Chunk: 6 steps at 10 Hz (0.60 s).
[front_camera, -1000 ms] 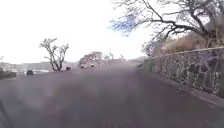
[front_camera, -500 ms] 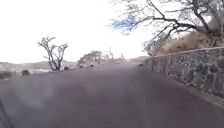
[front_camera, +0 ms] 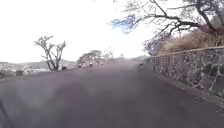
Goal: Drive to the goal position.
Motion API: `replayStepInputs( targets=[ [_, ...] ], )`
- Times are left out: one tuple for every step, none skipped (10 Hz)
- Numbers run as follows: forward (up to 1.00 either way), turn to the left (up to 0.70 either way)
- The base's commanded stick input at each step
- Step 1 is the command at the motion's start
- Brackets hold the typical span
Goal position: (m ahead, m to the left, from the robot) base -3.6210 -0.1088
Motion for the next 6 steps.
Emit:
replayStepInputs(
  targets=[
    [0.7,0.0],
    [0.7,0.0],
    [0.7,0.0],
    [0.7,0.0],
    [0.7,0.0],
    [0.7,0.0]
  ],
)
